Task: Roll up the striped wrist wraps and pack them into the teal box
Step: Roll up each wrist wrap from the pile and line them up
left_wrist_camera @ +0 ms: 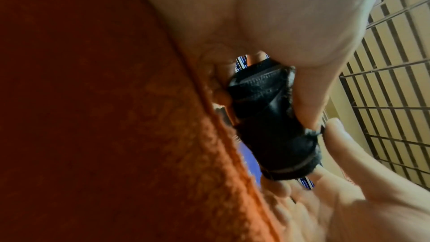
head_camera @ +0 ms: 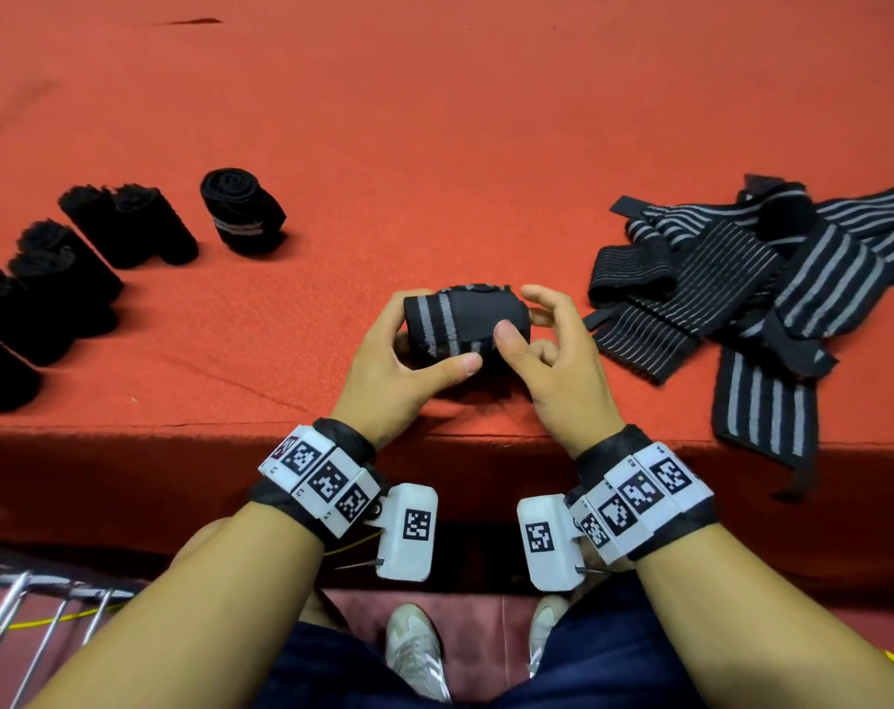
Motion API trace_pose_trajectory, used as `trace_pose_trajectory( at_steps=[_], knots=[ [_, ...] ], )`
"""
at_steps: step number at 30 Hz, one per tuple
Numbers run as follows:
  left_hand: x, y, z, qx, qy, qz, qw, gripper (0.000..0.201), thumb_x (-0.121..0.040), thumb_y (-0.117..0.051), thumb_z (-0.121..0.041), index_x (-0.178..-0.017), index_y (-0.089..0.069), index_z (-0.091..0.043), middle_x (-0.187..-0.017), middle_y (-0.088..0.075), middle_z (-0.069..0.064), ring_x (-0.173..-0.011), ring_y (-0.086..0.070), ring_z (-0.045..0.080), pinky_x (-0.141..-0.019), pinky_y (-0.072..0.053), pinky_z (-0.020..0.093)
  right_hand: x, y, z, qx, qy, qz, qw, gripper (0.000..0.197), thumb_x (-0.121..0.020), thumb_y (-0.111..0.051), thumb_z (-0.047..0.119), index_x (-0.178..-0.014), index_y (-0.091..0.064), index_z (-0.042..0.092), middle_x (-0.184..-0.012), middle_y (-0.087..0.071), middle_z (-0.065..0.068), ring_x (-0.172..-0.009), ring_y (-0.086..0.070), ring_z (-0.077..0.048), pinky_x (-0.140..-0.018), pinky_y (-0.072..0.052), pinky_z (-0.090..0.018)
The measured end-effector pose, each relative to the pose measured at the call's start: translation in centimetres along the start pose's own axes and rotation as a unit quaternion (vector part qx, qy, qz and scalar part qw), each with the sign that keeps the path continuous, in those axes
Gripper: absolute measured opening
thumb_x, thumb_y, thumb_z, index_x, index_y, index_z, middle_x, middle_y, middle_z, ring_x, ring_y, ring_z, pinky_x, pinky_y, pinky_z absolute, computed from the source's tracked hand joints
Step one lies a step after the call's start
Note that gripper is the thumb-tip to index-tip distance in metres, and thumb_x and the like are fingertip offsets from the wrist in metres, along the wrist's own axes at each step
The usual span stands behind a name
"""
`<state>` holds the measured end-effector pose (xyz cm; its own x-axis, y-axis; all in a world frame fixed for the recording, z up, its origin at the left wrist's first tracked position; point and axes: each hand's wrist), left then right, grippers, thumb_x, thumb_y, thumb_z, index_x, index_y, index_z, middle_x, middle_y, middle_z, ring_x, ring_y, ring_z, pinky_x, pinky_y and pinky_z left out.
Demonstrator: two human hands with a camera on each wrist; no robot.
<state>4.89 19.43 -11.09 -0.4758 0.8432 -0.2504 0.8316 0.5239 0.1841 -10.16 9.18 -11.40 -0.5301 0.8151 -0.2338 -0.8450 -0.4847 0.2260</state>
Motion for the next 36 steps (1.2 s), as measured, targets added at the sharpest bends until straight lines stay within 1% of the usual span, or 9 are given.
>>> trace_pose_trajectory(
  at_steps=[3, 6, 11, 14, 17, 21, 27, 32, 36],
  knots=[
    [0.0, 0.2, 0.3, 0.017, -0.007, -0.014, 1.000, 0.059, -0.070, -0.085, -0.018, -0.119, -0.053, -0.017, -0.096, -0.066, -0.024, -0.088, -0.062, -0.002, -0.082, -0.050, 0.017, 0.1, -0.4, 0.0, 0.005, 0.018, -0.004, 1.000, 0.048, -0.083, -0.063, 0.060, -0.126, -0.056, 0.038, -0.117, -0.063, 0.008, -0.072, -0.062, -0.019, -0.074, -0.054, -0.032],
    [-0.1, 0.6, 0.7, 0.039, -0.012, -0.022, 0.999, 0.063, -0.068, -0.087, -0.019, -0.119, -0.051, -0.014, -0.098, -0.066, -0.013, -0.086, -0.062, 0.006, -0.081, -0.053, 0.024, -0.1, -1.1, 0.4, -0.009, 0.009, -0.015, 1.000, 0.051, -0.081, -0.066, 0.059, -0.127, -0.054, 0.044, -0.127, -0.059, 0.004, -0.087, -0.070, -0.023, -0.079, -0.057, -0.037],
    [-0.5, 1.7, 0.6, 0.128, 0.024, -0.042, 0.991, 0.039, -0.074, -0.077, -0.038, -0.095, -0.049, -0.022, -0.088, -0.057, -0.007, -0.079, -0.053, 0.007, -0.077, -0.045, 0.029, -1.5, -2.0, 2.1, -0.086, 0.017, -0.024, 0.996, 0.043, -0.088, -0.076, 0.014, -0.124, -0.053, 0.020, -0.128, -0.054, -0.009, -0.106, -0.068, -0.015, -0.081, -0.054, -0.021],
    [-0.4, 3.1, 0.2, 0.111, 0.009, -0.076, 0.991, 0.044, -0.074, -0.078, -0.031, -0.102, -0.051, -0.011, -0.097, -0.060, -0.002, -0.083, -0.059, -0.002, -0.075, -0.048, 0.018, -2.3, -3.5, 3.4, -0.131, 0.005, 0.007, 0.991, 0.044, -0.087, -0.073, -0.001, -0.121, -0.049, 0.013, -0.118, -0.056, -0.005, -0.105, -0.068, -0.007, -0.083, -0.054, -0.018],
    [-0.2, 5.5, -0.4, 0.079, 0.007, -0.090, 0.993, 0.056, -0.075, -0.081, -0.023, -0.123, -0.058, -0.005, -0.118, -0.069, 0.006, -0.108, -0.064, 0.006, -0.091, -0.053, 0.027, -3.1, -5.7, 4.2, -0.088, 0.033, 0.039, 0.995, 0.029, -0.088, -0.074, 0.004, -0.110, -0.061, 0.018, -0.115, -0.063, -0.007, -0.104, -0.068, -0.010, -0.085, -0.055, -0.021],
    [-0.1, 9.5, -0.3, 0.007, -0.003, -0.155, 0.988, 0.052, -0.073, -0.085, -0.020, -0.120, -0.064, -0.015, -0.114, -0.071, -0.001, -0.106, -0.066, 0.012, -0.095, -0.053, 0.034, -4.1, -9.7, 4.9, 0.018, 0.080, 0.034, 0.996, 0.020, -0.085, -0.076, 0.020, -0.097, -0.070, 0.034, -0.098, -0.067, 0.005, -0.084, -0.066, -0.010, -0.077, -0.053, -0.026],
    [-0.2, 14.9, 0.3, -0.050, 0.035, -0.257, 0.965, 0.061, -0.063, -0.089, -0.023, -0.119, -0.065, -0.022, -0.114, -0.072, -0.008, -0.103, -0.067, 0.012, -0.092, -0.055, 0.035, -5.4, -16.6, 6.7, 0.027, 0.089, 0.134, 0.987, 0.039, -0.086, -0.070, 0.012, -0.124, -0.068, 0.018, -0.105, -0.072, 0.002, -0.096, -0.068, -0.011, -0.087, -0.055, -0.028],
    [-1.1, 18.4, 0.9, -0.042, 0.055, -0.269, 0.961, 0.066, -0.071, -0.080, 0.010, -0.130, -0.061, -0.013, -0.116, -0.068, -0.005, -0.096, -0.065, 0.007, -0.081, -0.052, 0.017, -6.8, -20.9, 7.7, -0.004, 0.056, 0.178, 0.982, 0.052, -0.082, -0.070, -0.001, -0.131, -0.062, 0.016, -0.121, -0.069, 0.002, -0.112, -0.065, -0.008, -0.093, -0.058, -0.035],
    [-2.3, 20.3, 1.4, -0.054, 0.076, -0.258, 0.962, 0.074, -0.072, -0.072, 0.016, -0.137, -0.058, -0.015, -0.119, -0.065, -0.006, -0.095, -0.064, -0.001, -0.080, -0.050, 0.012, -8.1, -23.2, 8.0, -0.018, 0.042, 0.194, 0.980, 0.061, -0.078, -0.066, -0.005, -0.134, -0.059, 0.016, -0.128, -0.067, 0.003, -0.120, -0.061, -0.005, -0.094, -0.058, -0.041]
  ],
)
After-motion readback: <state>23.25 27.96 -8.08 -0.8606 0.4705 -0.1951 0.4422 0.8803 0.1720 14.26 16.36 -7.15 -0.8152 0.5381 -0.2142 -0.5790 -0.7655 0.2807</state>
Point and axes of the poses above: each hand's wrist, its own x-axis away from the middle knuckle, its own y-axis out of the back of the hand, z = x × y
